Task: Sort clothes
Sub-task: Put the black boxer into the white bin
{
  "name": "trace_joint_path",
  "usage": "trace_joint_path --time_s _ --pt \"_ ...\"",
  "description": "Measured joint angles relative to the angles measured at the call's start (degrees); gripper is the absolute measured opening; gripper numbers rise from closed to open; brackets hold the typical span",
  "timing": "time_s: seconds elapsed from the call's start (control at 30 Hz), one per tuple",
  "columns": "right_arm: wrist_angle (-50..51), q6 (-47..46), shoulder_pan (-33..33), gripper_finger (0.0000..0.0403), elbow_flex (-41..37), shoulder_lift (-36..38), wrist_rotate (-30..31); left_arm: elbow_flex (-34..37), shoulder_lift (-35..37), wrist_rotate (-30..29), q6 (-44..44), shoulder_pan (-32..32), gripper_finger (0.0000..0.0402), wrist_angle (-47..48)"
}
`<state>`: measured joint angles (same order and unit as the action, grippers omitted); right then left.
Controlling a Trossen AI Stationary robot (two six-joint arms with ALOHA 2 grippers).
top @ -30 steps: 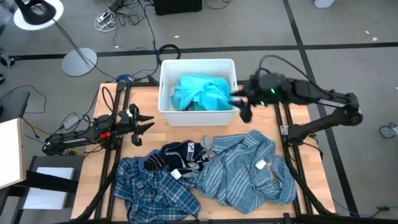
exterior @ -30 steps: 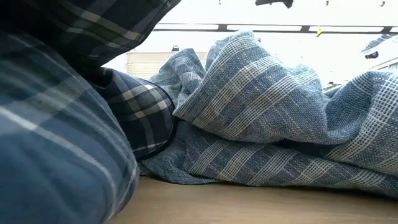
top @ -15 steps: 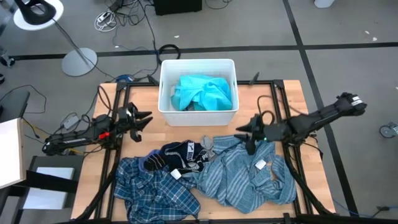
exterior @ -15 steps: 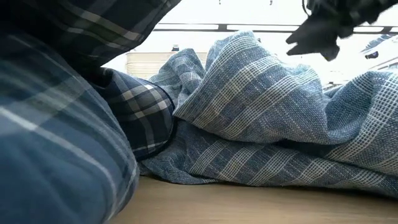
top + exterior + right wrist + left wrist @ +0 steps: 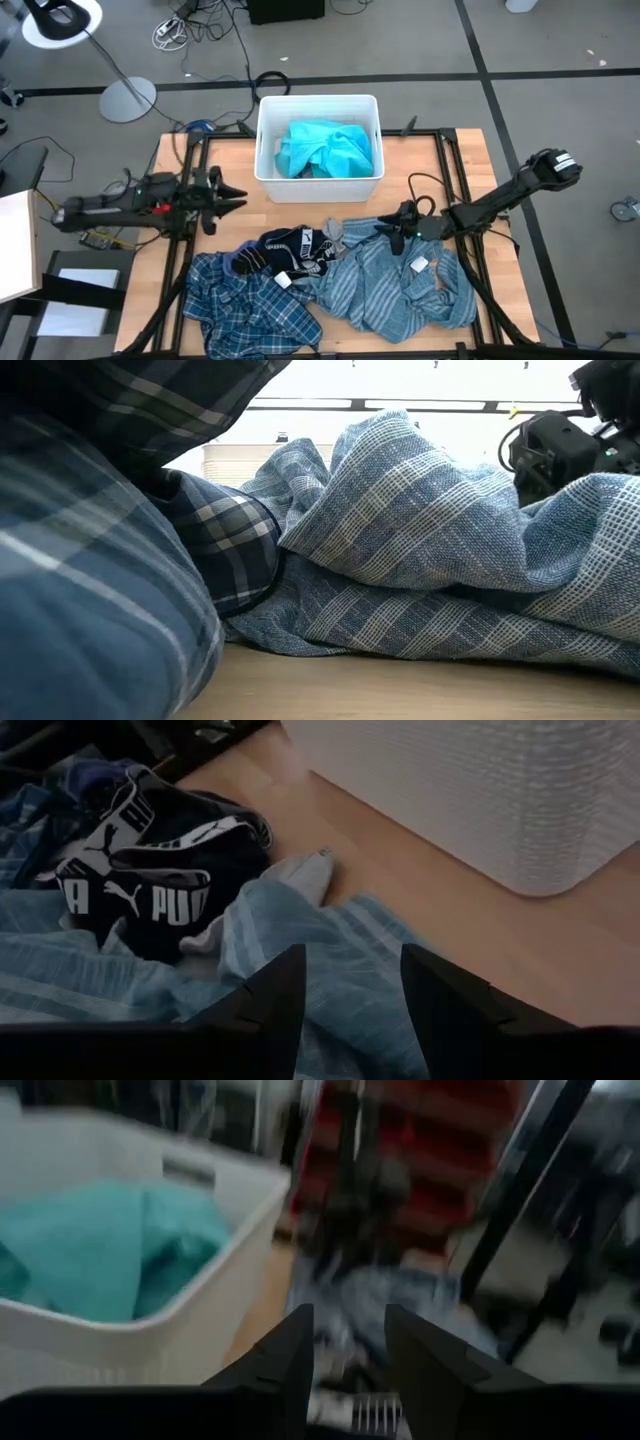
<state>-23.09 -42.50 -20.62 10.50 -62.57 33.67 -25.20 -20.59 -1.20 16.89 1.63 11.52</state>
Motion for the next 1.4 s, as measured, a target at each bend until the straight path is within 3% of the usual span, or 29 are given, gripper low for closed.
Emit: trace_joint_path --time_s 0.13,0.37,0.63,0.9,1.13,1.27,1.4 --pt "-3.3 0.4 0.0 0.0166 0.0 -2.5 0.6 -7.6 -15.7 -4.7 0.5 -5.1 0.0131 7.4" --pt "-6.2 2.6 0.0 0.0166 0.1 -3.9 -0.1 -17.4 -40.8 -8.2 4.1 -15.3 0.0131 8.1" --pt "-8.7 5.2 0.0 0.0166 0.1 -3.8 -0.9 -27.6 -59.1 -10.2 5.1 -19.8 0.0131 17.3" --pt "-11.9 6.6 -0.7 0.0166 0.1 -3.8 -1.9 -29.4 -67.3 -7.8 7.4 -19.6 0.0126 17.6" --pt "-14.6 8.3 -1.1 0.0166 0.1 -3.8 -1.9 -29.4 -69.0 -0.4 11.8 -21.0 0.0011 18.1" --pt "-14.6 8.3 -1.1 0.0166 0.1 -3.8 -1.9 -30.5 -68.9 -1.1 14.0 -22.4 0.0003 21.8" --pt "-14.6 8.2 -1.1 0.0166 0.1 -3.8 -1.9 -35.3 -68.8 -6.2 14.9 -23.6 0.0002 30.1"
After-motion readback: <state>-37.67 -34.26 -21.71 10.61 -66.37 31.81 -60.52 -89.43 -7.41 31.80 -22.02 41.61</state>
